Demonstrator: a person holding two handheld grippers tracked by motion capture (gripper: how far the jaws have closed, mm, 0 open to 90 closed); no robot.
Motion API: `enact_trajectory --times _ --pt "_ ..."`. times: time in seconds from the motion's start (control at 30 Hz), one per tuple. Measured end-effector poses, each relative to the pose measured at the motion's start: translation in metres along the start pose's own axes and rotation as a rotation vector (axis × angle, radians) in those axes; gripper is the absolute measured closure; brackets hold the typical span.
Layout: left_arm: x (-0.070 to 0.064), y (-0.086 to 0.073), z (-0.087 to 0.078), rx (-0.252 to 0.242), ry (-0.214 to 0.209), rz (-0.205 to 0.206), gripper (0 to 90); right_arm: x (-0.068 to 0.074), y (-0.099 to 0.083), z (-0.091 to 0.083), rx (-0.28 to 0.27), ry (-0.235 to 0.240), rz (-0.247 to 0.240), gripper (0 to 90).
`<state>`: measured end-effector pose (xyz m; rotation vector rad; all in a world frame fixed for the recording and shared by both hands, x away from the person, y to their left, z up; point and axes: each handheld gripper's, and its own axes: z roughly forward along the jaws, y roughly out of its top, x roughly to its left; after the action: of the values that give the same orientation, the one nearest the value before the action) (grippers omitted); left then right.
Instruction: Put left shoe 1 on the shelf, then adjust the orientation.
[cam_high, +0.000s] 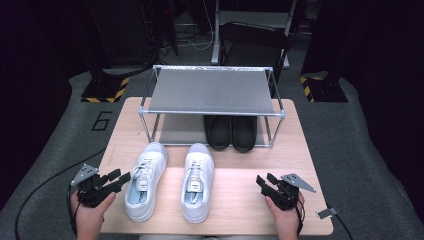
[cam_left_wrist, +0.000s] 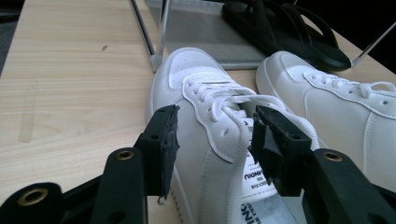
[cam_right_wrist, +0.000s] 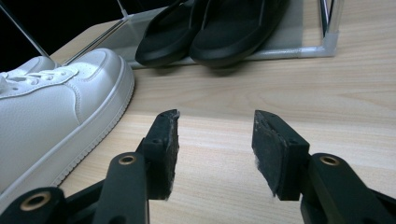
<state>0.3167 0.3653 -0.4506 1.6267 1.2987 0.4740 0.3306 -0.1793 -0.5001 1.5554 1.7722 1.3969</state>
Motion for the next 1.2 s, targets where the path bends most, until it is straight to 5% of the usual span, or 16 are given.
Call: enact_trajectory --times 0.63,1.2 --pt "-0.007 -0.011 0.017 0.096 0.015 0.042 54.4 -0.001 -0.005 0.006 0.025 -0.011 0.014 49.6" --pt "-0.006 -0.015 0.029 0.163 0.048 0.032 61.9 0.002 -0.009 0.01 0.064 0.013 -0.004 53.1"
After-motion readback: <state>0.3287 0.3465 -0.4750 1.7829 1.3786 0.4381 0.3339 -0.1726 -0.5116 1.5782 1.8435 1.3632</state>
